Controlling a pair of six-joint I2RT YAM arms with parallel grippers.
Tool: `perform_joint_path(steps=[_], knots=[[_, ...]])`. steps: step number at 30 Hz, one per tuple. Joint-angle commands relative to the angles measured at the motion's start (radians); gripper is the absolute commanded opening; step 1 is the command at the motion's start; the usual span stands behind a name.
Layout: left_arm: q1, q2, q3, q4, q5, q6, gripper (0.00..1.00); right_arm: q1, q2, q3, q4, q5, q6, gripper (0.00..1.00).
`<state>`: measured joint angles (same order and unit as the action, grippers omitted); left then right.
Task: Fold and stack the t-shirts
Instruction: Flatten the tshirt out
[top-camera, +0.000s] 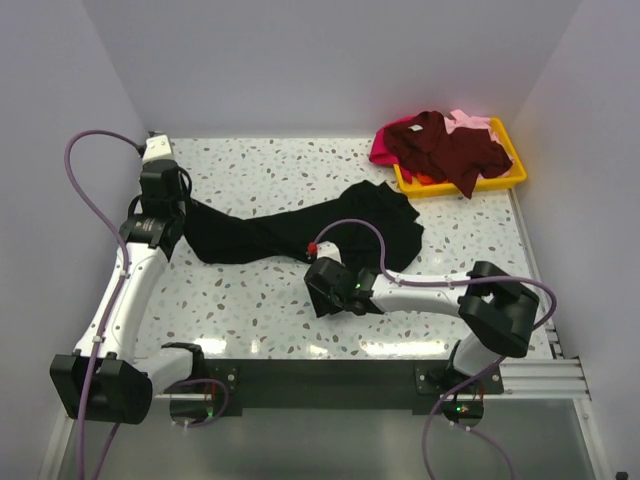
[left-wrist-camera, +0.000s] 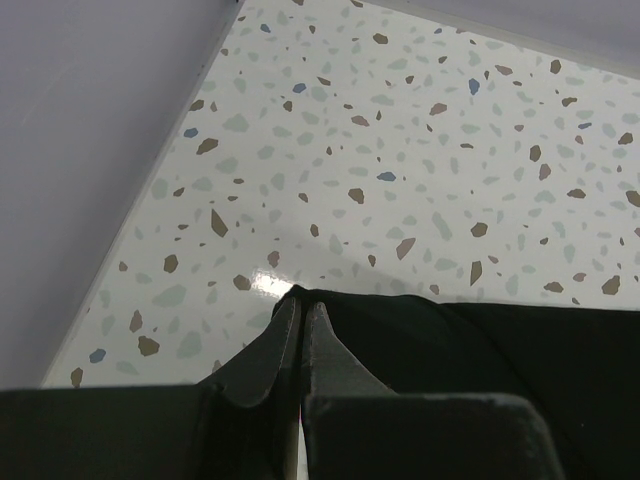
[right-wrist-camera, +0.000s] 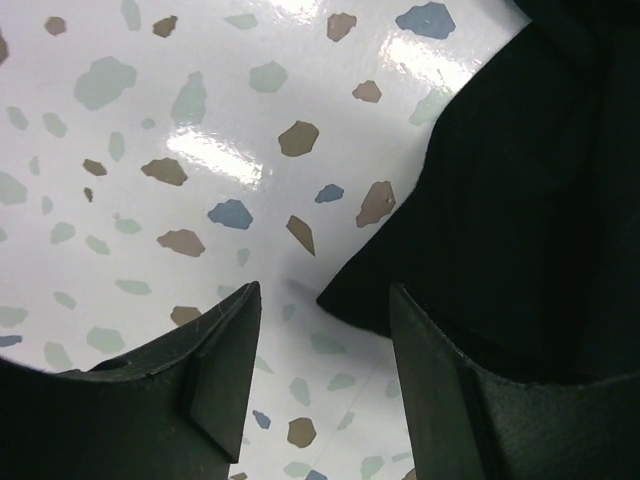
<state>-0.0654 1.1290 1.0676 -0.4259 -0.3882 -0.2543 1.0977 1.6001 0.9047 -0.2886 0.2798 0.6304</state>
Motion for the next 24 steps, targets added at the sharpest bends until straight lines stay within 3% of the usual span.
perform_joint_path(steps=[1,6,12,18,22,24], knots=[[0.01,-0.005,0.0,0.061,0.011,-0.016,0.0,0.004,0.029,0.037,0.019,0.058,0.026,0.57],[0.01,-0.006,-0.001,0.061,0.009,-0.016,0.0,0.004,0.069,0.046,0.005,0.085,0.043,0.55],[0.012,-0.009,-0.001,0.059,0.003,-0.014,0.0,0.004,0.069,0.034,-0.066,0.127,0.071,0.45],[0.012,-0.014,-0.003,0.059,0.002,-0.014,0.0,0.004,0.02,-0.038,-0.087,0.142,0.104,0.23],[0.012,-0.017,-0.005,0.059,0.002,-0.014,0.0,-0.001,-0.026,-0.082,-0.106,0.153,0.117,0.0],[0.012,-0.017,-0.005,0.059,0.002,-0.016,0.0,-0.005,-0.049,-0.087,-0.132,0.176,0.115,0.0]])
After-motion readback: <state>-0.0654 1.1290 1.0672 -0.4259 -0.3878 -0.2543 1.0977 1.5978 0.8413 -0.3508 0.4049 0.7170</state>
